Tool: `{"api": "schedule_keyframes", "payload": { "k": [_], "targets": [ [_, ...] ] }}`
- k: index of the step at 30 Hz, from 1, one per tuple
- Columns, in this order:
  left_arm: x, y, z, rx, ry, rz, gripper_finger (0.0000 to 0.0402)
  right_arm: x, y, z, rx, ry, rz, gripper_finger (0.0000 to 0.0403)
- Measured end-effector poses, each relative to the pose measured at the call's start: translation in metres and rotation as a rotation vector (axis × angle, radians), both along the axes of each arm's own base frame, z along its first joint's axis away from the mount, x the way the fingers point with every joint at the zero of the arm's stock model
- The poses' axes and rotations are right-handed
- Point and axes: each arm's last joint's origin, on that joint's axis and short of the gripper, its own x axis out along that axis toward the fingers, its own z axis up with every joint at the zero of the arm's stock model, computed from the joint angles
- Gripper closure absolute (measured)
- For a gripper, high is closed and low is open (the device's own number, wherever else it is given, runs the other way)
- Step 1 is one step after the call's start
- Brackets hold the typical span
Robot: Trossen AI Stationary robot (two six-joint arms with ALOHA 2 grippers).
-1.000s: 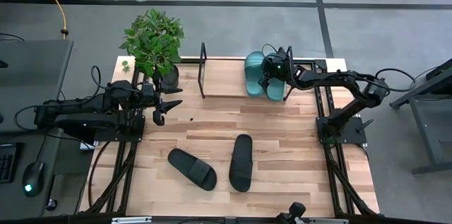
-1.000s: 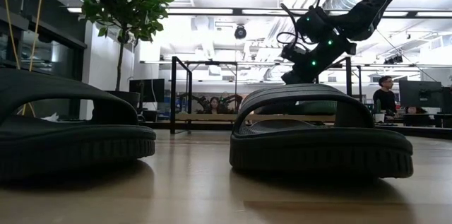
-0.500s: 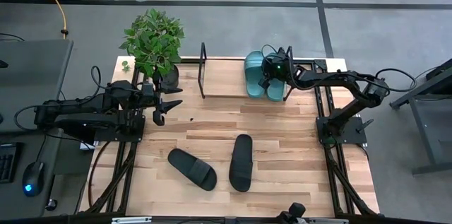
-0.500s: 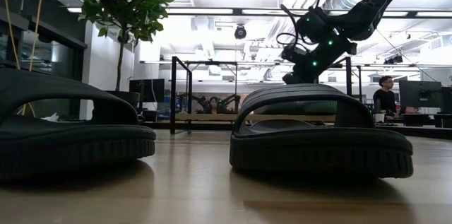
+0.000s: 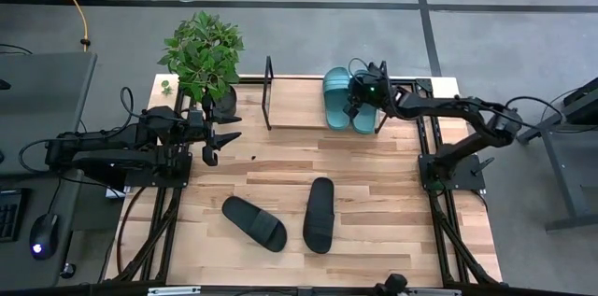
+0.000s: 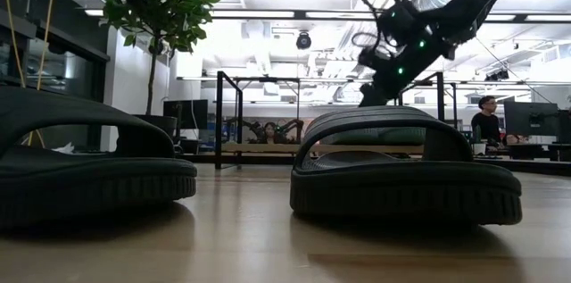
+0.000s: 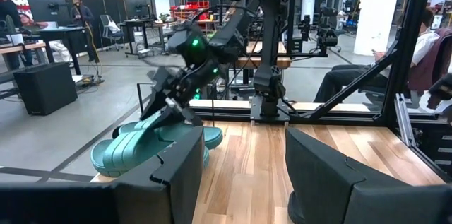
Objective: Pick and place slides into the shelf
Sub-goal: Put the green slipper on the shelf, then put the right black slipper on the shelf
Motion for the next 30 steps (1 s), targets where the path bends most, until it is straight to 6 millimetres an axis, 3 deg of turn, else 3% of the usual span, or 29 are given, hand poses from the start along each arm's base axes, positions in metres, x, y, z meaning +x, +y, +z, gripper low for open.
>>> {"api": "schedule_keyframes", "payload": {
  "k": [14,30],
  "targets": [
    [0.0,0.0,0.0,-0.001,0.001,0.0,0.0218,-0.007,0.039,0.045,-0.05,-0.109,0.085,0.0242],
    [0.0,0.0,-0.001,-0.042,-0.003,0.0,0.0218,0.002,0.063,0.054,0.005,-0.234,0.148,0.0242]
  ]
}}
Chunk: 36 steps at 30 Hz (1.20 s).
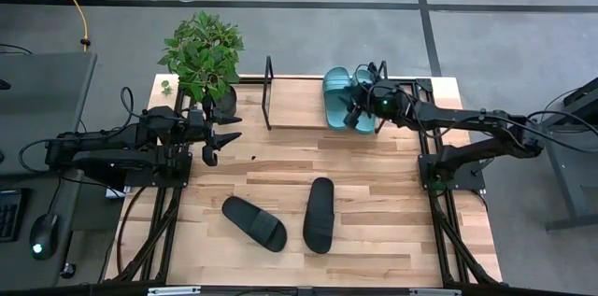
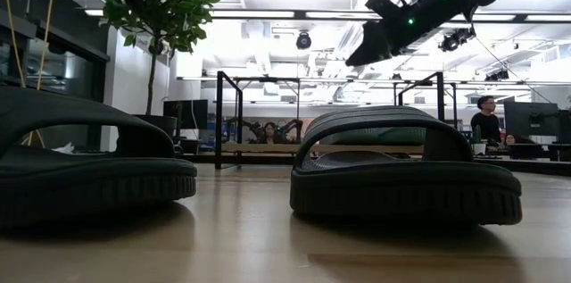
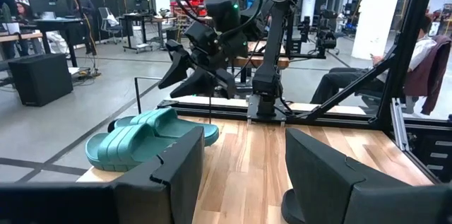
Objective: Pick and place slides into the shelf
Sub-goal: Put the right black slipper on the shelf
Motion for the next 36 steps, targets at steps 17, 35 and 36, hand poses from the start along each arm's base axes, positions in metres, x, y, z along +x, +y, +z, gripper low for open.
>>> {"api": "schedule_keyframes", "payload": {
  "k": [17,35,36],
  "targets": [
    [0.0,-0.002,-0.005,-0.112,0.024,-0.073,0.0218,0.015,0.04,0.0,0.315,-0.13,0.331,0.0242],
    [0.005,-0.006,-0.017,-0.315,0.122,-0.233,0.0218,0.024,0.121,-0.008,0.501,-0.051,0.586,0.0242],
    [0.007,-0.006,-0.018,-0.325,0.134,-0.245,0.0218,0.024,0.124,-0.009,0.507,-0.047,0.59,0.0242]
  ]
}}
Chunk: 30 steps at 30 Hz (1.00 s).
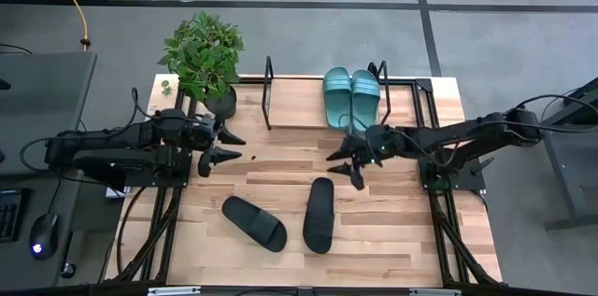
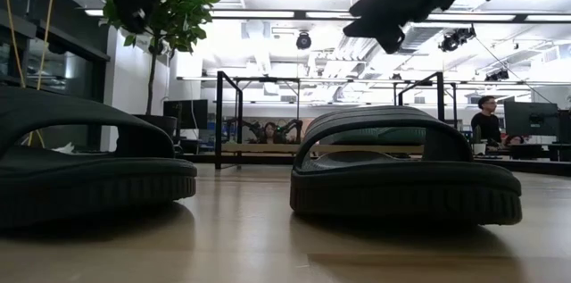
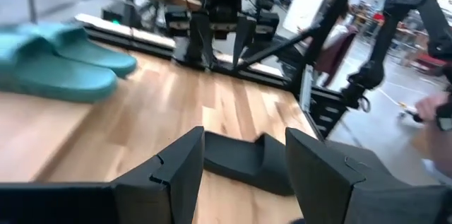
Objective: Pick and place slides into the shelf
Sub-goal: Put the right black slipper on the shelf
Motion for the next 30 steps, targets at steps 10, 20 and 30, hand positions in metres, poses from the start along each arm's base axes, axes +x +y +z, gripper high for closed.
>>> {"api": "schedule_keyframes", "payload": {
  "k": [10,20,30],
  "targets": [
    [0.024,-0.014,-0.009,-0.011,0.041,-0.12,0.0218,0.006,0.028,-0.02,0.068,0.108,0.028,0.0242],
    [0.033,-0.024,-0.01,0.006,0.036,-0.136,0.0218,0.009,0.051,-0.034,0.161,0.183,0.075,0.0242],
    [0.033,-0.024,-0.01,0.003,0.037,-0.136,0.0218,0.013,0.065,-0.055,0.258,0.3,0.08,0.0242]
  ]
}}
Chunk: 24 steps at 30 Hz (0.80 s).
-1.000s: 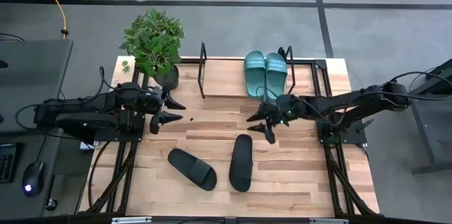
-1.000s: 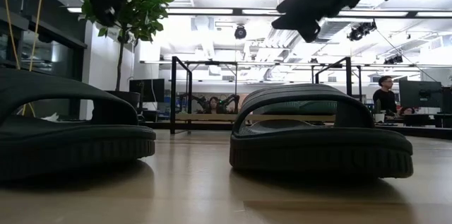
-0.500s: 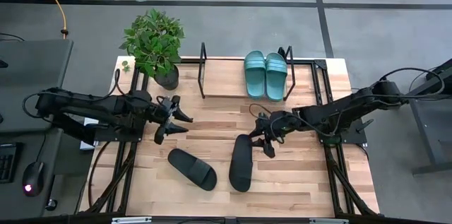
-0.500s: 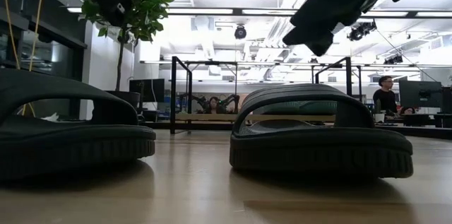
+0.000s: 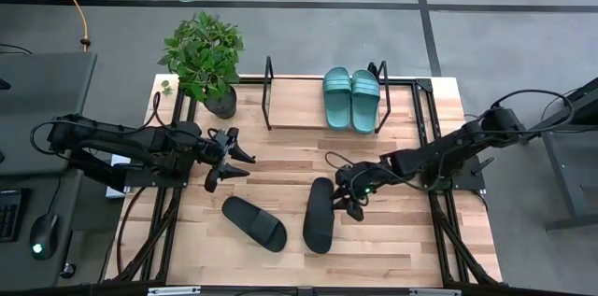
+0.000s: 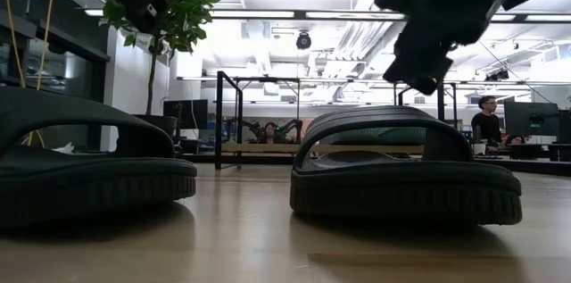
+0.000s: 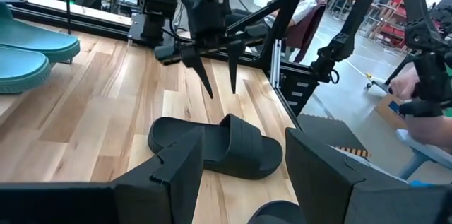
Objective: Pick and place slides into the shelf
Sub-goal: Put the right black slipper on the shelf
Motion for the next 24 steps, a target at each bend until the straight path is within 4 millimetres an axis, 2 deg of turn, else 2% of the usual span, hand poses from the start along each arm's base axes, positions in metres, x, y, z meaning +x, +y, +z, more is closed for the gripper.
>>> {"api": "schedule_keyframes", "payload": {
  "k": [8,24],
  "targets": [
    [0.0,0.0,0.0,0.0,0.001,-0.001,0.0218,0.01,0.005,-0.016,0.083,0.023,0.06,0.0242],
    [0.0,0.0,0.0,0.0,0.003,-0.001,0.0218,0.011,0.005,-0.017,0.113,0.039,0.038,0.0242]
  ]
}}
